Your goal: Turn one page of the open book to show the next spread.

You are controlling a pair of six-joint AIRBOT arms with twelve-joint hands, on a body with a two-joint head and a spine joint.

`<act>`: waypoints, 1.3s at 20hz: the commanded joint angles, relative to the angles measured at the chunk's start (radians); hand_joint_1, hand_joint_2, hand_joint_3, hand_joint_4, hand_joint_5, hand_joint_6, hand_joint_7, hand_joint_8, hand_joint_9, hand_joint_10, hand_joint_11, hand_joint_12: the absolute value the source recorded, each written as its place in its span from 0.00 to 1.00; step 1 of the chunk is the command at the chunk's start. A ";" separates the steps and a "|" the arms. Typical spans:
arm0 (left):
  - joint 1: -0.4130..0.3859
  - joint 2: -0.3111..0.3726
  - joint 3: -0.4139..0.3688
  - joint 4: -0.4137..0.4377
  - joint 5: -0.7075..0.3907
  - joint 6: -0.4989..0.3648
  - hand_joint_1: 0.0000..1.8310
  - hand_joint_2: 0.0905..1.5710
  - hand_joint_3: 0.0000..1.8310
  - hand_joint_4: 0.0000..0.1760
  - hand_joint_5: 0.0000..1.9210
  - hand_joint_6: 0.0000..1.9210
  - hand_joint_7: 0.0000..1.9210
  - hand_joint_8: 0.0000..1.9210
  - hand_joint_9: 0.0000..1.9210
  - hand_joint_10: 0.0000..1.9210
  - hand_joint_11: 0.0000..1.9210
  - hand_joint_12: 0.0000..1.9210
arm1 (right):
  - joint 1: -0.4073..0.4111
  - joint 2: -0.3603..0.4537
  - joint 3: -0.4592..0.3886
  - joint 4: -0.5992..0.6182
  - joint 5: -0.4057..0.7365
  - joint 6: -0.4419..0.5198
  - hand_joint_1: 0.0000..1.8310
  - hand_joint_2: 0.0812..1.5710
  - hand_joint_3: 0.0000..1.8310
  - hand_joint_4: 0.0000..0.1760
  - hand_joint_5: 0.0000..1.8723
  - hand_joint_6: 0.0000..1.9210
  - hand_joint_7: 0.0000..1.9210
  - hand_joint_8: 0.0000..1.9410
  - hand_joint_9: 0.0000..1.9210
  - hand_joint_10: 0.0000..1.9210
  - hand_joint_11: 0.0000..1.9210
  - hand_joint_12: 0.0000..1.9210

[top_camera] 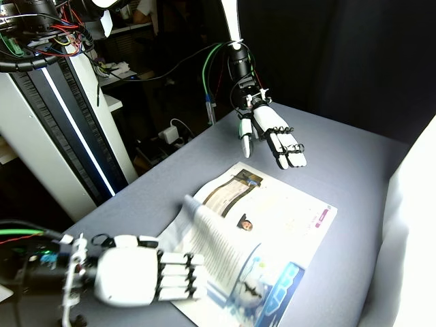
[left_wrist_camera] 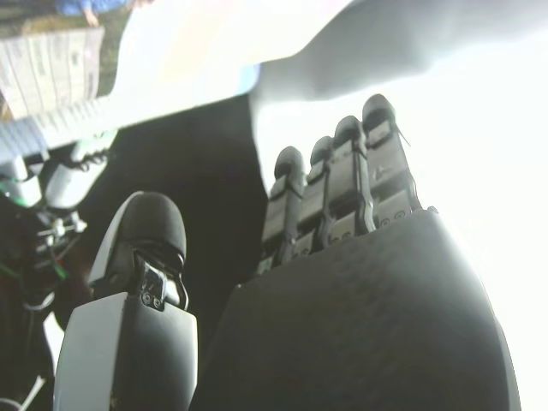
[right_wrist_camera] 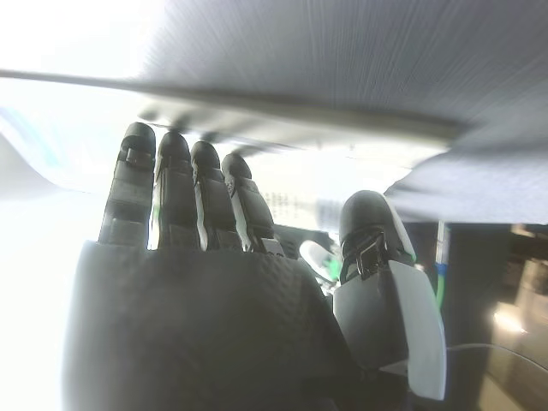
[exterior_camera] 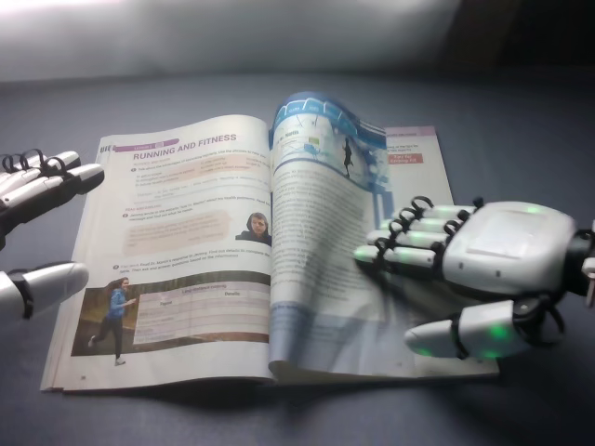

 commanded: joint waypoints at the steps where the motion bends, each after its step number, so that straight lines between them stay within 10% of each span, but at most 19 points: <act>1: 0.005 -0.007 0.000 -0.020 -0.106 -0.010 0.18 0.85 0.00 0.23 0.05 0.00 0.00 0.00 0.00 0.00 0.00 0.00 | 0.017 -0.007 0.009 0.011 0.096 0.004 0.00 0.81 0.00 0.00 0.00 0.00 0.00 0.00 0.00 0.00 0.00 0.00; 4: 0.030 -0.016 0.001 -0.036 -0.099 -0.018 0.15 0.86 0.00 0.26 0.06 0.00 0.00 0.00 0.00 0.00 0.00 0.00 | 0.040 -0.057 0.037 0.006 0.127 0.006 0.00 0.79 0.00 0.00 0.00 0.00 0.00 0.00 0.00 0.00 0.00 0.00; 8: 0.052 -0.035 0.007 -0.052 -0.085 -0.025 0.21 0.88 0.01 0.00 0.09 0.01 0.04 0.01 0.00 0.00 0.00 0.00 | 0.090 -0.128 0.080 -0.011 0.195 0.008 0.00 0.79 0.00 0.00 0.00 0.00 0.00 0.00 0.00 0.00 0.00 0.00; 15: 0.054 -0.061 0.030 -0.055 -0.056 -0.041 0.07 0.85 0.00 0.00 0.01 0.00 0.00 0.00 0.00 0.00 0.00 0.00 | 0.208 -0.229 0.104 -0.121 0.311 0.053 0.00 0.76 0.00 0.00 0.00 0.00 0.00 0.00 0.00 0.00 0.00 0.00; 17: 0.054 -0.062 0.033 -0.054 -0.055 -0.041 0.03 0.81 0.00 0.23 0.00 0.00 0.00 0.00 0.00 0.00 0.00 0.00 | 0.229 -0.236 0.106 -0.160 0.373 0.111 0.00 0.75 0.00 0.00 0.00 0.00 0.00 0.00 0.00 0.00 0.00 0.00; 18: 0.054 -0.062 0.033 -0.054 -0.055 -0.041 0.01 0.95 0.00 0.00 0.09 0.00 0.09 0.00 0.14 0.00 0.00 0.42 | 0.237 -0.239 0.106 -0.176 0.403 0.137 0.00 0.74 0.00 0.00 0.00 0.00 0.00 0.00 0.00 0.00 0.00 0.00; 19: 0.054 -0.063 0.034 -0.055 -0.057 -0.041 0.00 0.89 0.00 0.00 0.09 0.00 0.09 0.00 0.13 0.00 0.00 0.48 | 0.247 -0.240 0.103 -0.198 0.450 0.172 0.00 0.73 0.00 0.00 0.00 0.00 0.00 0.00 0.00 0.00 0.00 0.00; 26: 0.054 -0.064 0.035 -0.071 -0.075 -0.041 0.00 0.87 0.00 0.00 0.09 0.00 0.09 0.00 0.13 0.00 0.00 0.49 | 0.303 -0.200 0.025 -0.255 0.676 0.201 0.00 0.71 0.00 0.00 0.00 0.00 0.00 0.00 0.00 0.00 0.00 0.00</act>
